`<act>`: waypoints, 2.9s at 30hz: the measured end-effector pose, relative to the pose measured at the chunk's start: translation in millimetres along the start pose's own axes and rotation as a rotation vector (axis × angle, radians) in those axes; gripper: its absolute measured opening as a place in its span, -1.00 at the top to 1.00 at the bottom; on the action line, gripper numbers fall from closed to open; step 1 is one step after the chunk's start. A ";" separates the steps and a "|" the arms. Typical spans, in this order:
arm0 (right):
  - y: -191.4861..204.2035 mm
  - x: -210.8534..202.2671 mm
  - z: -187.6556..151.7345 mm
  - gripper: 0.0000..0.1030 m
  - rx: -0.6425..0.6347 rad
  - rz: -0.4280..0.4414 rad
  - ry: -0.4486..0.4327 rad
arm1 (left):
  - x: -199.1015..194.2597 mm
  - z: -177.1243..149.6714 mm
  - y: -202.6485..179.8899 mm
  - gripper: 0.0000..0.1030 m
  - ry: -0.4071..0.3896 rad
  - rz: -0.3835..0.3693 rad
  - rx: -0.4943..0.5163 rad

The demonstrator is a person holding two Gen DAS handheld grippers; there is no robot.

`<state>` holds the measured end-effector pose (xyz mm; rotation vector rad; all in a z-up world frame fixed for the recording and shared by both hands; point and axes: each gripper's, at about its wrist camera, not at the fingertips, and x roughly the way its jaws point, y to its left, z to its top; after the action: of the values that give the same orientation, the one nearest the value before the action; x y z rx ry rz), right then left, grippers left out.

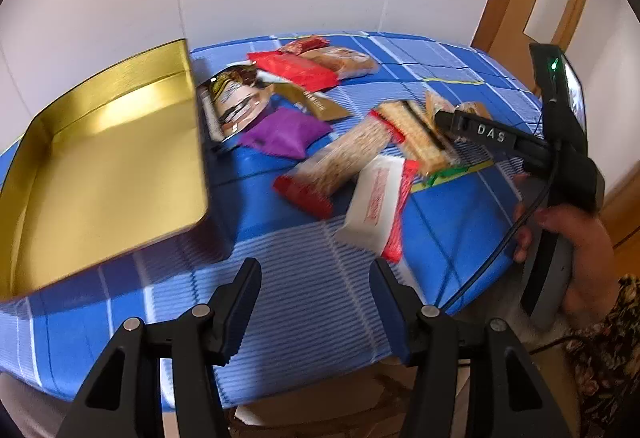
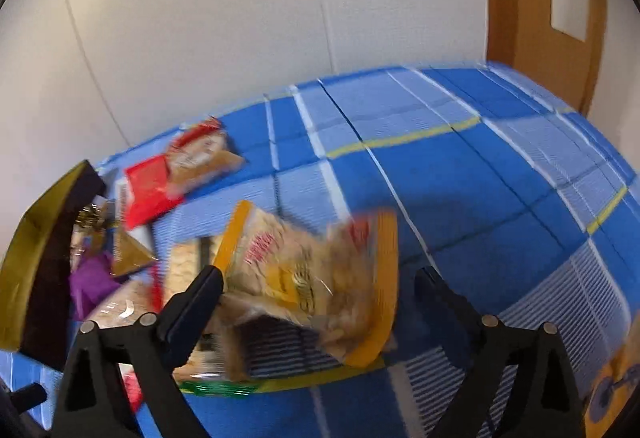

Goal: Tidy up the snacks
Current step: 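Grasp the white-and-red wafer bar with the left gripper while the right grasps the yellow nut bag, then carry the wafer bar into the gold tray and open the left gripper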

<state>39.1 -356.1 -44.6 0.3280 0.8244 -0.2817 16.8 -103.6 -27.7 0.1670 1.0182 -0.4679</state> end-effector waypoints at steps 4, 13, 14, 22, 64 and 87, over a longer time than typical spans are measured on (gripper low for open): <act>8.5 1.4 -1.4 -0.50 -0.041 0.001 -0.015 | 8.3 13.1 -12.8 -0.11 -0.008 -0.009 0.035; 2.7 -0.3 -1.8 -0.17 -0.020 -0.014 -0.033 | 35.5 33.7 -33.6 -0.11 -0.013 -0.026 0.101; 1.5 -0.5 -1.8 -0.16 -0.014 -0.009 -0.034 | 39.3 34.8 -33.7 -0.11 -0.005 -0.030 0.100; 0.9 -1.0 -2.0 -0.16 -0.011 -0.007 -0.034 | 57.0 35.3 -39.0 -0.11 -0.003 -0.039 0.155; -4.3 -4.4 -2.8 -0.13 0.031 0.000 -0.078 | -49.0 11.4 123.7 0.35 -0.221 0.138 -0.187; -3.2 -30.2 -4.4 -0.13 0.035 0.067 -0.195 | -24.9 -14.8 212.7 0.34 -0.098 0.420 -0.244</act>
<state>15.4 -353.8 -25.2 0.3543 0.6159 -0.2608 90.2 98.2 -31.4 0.1331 0.9054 0.0309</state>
